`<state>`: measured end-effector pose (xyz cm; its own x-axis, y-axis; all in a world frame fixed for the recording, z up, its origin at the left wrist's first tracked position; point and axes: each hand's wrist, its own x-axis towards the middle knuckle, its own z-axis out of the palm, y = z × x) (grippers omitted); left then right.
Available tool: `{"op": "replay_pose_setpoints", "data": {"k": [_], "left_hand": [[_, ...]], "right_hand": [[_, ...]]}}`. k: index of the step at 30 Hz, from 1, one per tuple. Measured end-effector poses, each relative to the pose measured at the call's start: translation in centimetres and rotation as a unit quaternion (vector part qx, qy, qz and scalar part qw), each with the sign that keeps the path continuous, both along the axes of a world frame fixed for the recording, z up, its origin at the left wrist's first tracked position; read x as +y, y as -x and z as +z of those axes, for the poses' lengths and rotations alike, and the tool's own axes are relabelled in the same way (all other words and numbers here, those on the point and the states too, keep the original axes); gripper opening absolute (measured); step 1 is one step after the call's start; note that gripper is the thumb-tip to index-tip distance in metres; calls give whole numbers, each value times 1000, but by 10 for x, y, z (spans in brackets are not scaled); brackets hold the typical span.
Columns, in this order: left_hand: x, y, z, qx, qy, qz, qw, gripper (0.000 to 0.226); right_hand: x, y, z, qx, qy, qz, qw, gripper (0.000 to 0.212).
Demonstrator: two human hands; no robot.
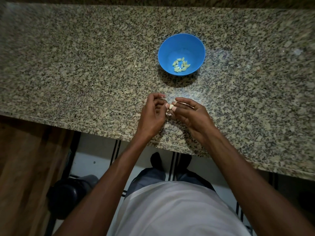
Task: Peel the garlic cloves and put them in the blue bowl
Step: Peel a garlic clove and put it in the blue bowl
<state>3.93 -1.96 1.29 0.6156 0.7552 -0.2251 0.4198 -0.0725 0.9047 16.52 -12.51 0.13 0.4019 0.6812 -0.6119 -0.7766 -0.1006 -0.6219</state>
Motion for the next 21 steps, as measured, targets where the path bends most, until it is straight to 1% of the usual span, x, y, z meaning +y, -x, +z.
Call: {"op": "replay_pose_setpoints", "data": {"k": [3, 5, 7, 10, 13, 18, 21], "left_hand": [[-7, -4, -1, -5, -82, -12, 997, 25], [-10, -5, -1, -7, -119, -26, 992, 24], [-12, -6, -4, -6, -140, -28, 990, 25], [-13, -5, -7, 0, -148, -28, 989, 26], [-12, -7, -7, -3, -133, -15, 991, 27], [-1, -10, -3, 4, -99, 45, 994, 24], [8, -7, -2, -5, -66, 61, 996, 18]], "right_hand": [[1, 6, -1, 84, -7, -40, 996, 36], [1, 10, -1, 97, 1, -42, 994, 36], [2, 12, -1, 90, 10, -39, 995, 31], [3, 10, 1, 71, 23, -21, 997, 27], [-1, 5, 2, 38, 38, 3, 999, 26], [-8, 3, -3, -64, 53, 57, 995, 27], [-12, 0, -5, -108, 53, 70, 990, 25]]}}
